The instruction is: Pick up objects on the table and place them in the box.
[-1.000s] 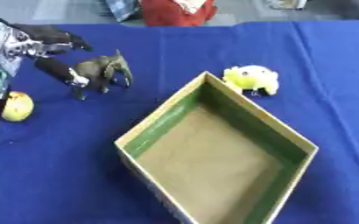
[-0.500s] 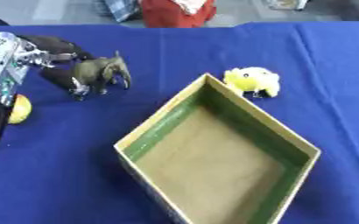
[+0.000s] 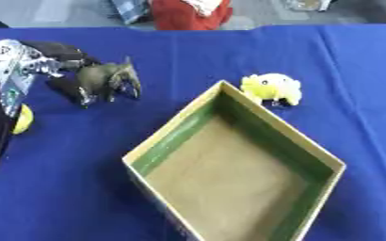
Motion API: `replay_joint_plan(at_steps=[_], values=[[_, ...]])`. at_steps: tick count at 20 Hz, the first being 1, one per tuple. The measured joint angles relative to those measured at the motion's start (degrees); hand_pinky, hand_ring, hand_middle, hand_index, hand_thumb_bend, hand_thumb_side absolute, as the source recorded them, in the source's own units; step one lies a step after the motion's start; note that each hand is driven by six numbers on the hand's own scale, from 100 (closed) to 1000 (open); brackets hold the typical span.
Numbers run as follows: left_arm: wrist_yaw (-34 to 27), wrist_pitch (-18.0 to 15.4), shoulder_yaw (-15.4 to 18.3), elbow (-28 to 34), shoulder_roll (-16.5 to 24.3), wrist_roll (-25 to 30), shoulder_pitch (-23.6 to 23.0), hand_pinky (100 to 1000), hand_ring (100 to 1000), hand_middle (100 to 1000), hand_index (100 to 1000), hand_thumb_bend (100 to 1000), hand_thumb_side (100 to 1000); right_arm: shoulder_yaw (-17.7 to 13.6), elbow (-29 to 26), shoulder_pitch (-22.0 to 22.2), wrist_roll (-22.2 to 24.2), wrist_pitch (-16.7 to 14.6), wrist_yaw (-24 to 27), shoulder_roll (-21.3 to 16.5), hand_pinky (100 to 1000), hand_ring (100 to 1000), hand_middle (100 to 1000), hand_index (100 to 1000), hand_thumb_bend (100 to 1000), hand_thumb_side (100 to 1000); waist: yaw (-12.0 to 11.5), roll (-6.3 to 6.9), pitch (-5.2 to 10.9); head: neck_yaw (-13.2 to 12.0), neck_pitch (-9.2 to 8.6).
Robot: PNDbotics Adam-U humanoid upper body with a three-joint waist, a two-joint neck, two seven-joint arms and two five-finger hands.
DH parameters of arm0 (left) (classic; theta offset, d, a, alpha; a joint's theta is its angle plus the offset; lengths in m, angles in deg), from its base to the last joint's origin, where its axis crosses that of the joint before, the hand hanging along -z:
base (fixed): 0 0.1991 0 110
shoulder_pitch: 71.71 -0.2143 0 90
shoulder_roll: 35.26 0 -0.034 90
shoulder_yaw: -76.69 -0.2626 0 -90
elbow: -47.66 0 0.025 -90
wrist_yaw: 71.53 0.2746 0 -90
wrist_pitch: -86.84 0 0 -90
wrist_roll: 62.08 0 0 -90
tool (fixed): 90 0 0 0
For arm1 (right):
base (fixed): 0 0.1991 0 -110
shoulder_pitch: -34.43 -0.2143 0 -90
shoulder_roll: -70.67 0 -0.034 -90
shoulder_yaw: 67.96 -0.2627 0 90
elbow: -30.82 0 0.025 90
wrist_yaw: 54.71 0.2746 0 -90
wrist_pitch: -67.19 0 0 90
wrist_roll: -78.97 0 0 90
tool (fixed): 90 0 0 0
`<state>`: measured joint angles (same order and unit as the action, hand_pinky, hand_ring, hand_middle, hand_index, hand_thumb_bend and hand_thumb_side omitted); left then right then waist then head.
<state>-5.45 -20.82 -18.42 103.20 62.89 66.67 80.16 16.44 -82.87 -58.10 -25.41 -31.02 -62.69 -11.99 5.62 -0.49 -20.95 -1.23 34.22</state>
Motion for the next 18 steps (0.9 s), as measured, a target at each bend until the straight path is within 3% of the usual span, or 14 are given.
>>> replay_joint_plan(at_steps=[1, 3, 4, 10, 18], values=[[-0.6, 0.2, 0.0, 0.0, -0.1, -0.7, 0.0, 734, 649, 538, 723, 100, 428, 0.0, 0.0, 0.0, 0.0, 0.0, 0.0, 0.1, 789, 751, 421, 826, 100, 1000, 0.0, -0.01, -0.02, 0.0, 0.00], [-1.9, 0.9, 0.0, 0.0, -0.4, -2.0, 0.0, 699, 604, 495, 601, 100, 262, 0.0, 0.0, 0.0, 0.1, 0.1, 0.0, 0.2, 789, 751, 421, 826, 100, 1000, 0.0, -0.02, -0.02, -0.1, 0.00], [-2.5, 1.2, -0.1, 0.0, -0.5, -2.6, 0.0, 688, 589, 481, 569, 100, 244, 0.0, 0.0, 0.0, 0.1, 0.1, 0.0, 0.3, 789, 751, 421, 827, 100, 1000, 0.0, -0.03, -0.02, -0.1, 0.00], [-5.0, 1.8, -0.5, 0.0, -0.5, -3.7, -0.1, 602, 505, 407, 381, 100, 256, 0.0, 0.0, 0.0, 0.2, 0.2, 0.0, 0.3, 789, 752, 421, 827, 100, 1000, -0.1, -0.16, -0.02, -0.1, 0.01], [-8.3, 4.9, -0.7, -0.1, -0.5, -4.2, -0.3, 518, 419, 291, 269, 100, 267, 0.0, 0.0, 0.0, 0.3, 0.3, 0.0, 0.3, 790, 752, 422, 828, 100, 1000, -0.3, -0.18, 0.18, -0.1, 0.07]])
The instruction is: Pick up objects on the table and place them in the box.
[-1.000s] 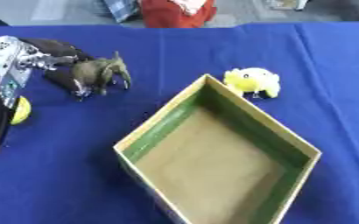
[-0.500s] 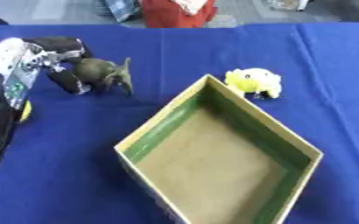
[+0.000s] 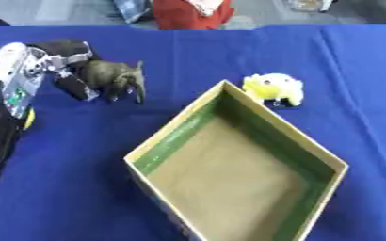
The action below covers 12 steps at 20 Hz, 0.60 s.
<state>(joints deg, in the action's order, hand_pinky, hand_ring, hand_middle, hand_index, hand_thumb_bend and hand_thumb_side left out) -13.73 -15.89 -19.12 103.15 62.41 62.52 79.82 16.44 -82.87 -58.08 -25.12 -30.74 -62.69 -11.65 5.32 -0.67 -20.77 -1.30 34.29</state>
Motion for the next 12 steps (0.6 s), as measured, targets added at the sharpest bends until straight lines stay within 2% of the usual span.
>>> replay_joint_plan(at_steps=[7, 12], values=[[-4.3, 3.8, 0.0, 0.2, 0.0, -2.1, 0.0, 463, 367, 246, 229, 100, 284, 0.0, 0.0, 0.0, 0.1, 0.1, 0.0, 0.0, 790, 752, 422, 828, 100, 1000, -0.2, -0.14, 0.35, 0.2, 0.45], [-8.5, 5.3, -0.1, 1.2, 0.0, -4.1, -0.1, 423, 300, 185, 195, 100, 323, 0.0, 0.0, 0.0, 0.1, 0.1, 0.2, 0.0, 791, 753, 423, 828, 100, 1000, -0.4, -0.17, 0.61, 0.4, 0.55]])
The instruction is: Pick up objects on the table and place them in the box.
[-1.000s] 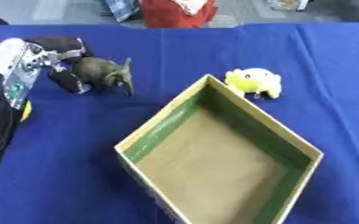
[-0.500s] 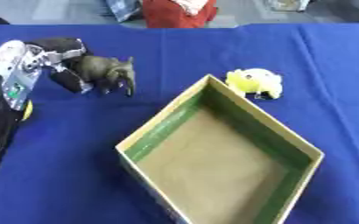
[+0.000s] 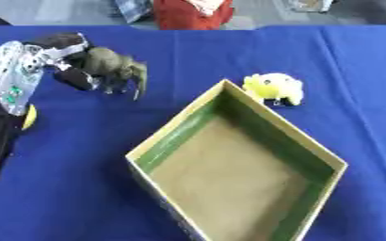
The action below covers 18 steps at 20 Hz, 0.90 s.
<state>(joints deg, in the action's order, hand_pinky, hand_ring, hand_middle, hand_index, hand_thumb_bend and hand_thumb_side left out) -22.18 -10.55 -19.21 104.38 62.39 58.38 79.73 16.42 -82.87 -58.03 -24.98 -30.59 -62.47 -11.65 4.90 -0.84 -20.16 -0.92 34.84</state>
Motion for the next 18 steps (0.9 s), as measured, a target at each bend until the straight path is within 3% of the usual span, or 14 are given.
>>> replay_joint_plan(at_steps=[12, 18], values=[[-10.2, 1.4, -2.1, 8.8, 0.0, -2.9, 0.0, 391, 268, 154, 189, 100, 362, 0.0, 0.0, 0.1, 0.1, 0.1, 0.4, 0.0, 791, 753, 423, 828, 100, 1000, -0.3, 0.01, 0.81, 0.4, 0.46], [-14.9, 1.0, -5.7, 16.1, 0.0, -2.3, 0.3, 395, 271, 156, 192, 100, 376, -0.1, 0.0, 0.5, 0.0, 0.0, 0.8, 0.0, 792, 752, 425, 828, 100, 1000, -0.6, -0.02, 1.53, 0.8, 0.97]])
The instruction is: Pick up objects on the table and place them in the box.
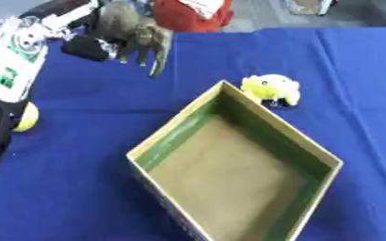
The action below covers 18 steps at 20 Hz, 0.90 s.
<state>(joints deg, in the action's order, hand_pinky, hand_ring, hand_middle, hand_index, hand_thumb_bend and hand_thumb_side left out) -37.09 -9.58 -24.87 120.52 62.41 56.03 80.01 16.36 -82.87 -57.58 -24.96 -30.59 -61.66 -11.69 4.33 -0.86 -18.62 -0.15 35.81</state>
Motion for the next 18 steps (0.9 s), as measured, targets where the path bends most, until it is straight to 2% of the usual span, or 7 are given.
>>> replay_joint_plan(at_steps=[5, 10, 14, 18], values=[[-4.1, -0.5, -3.9, 6.8, -0.4, 1.3, 0.1, 395, 273, 156, 194, 100, 378, -0.1, 0.0, 0.0, -0.1, -0.2, 0.4, -0.2, 791, 752, 426, 827, 100, 1000, -0.1, -0.01, 0.55, 0.3, 0.50], [-7.7, 1.3, -7.3, 13.5, -1.5, 3.7, -0.3, 401, 278, 159, 195, 100, 377, -0.4, 0.0, 0.3, -0.4, -1.0, 0.5, -1.6, 792, 751, 429, 825, 100, 1000, -0.5, 0.03, 0.94, 0.3, 0.96], [-7.7, 2.2, -9.2, 18.2, -2.7, 5.3, -1.1, 410, 285, 161, 195, 100, 377, -0.9, 0.0, 0.5, -1.0, -2.2, 0.7, -3.2, 792, 750, 432, 824, 100, 1000, -0.9, 0.05, 1.16, 0.5, 1.02], [-5.4, 1.8, -10.7, 21.6, -4.9, 6.6, -2.6, 415, 289, 162, 196, 100, 372, -1.1, 0.0, 0.6, -1.4, -3.1, 1.0, -4.3, 792, 750, 433, 823, 100, 1000, -1.2, 0.10, 1.47, 0.7, 1.41]])
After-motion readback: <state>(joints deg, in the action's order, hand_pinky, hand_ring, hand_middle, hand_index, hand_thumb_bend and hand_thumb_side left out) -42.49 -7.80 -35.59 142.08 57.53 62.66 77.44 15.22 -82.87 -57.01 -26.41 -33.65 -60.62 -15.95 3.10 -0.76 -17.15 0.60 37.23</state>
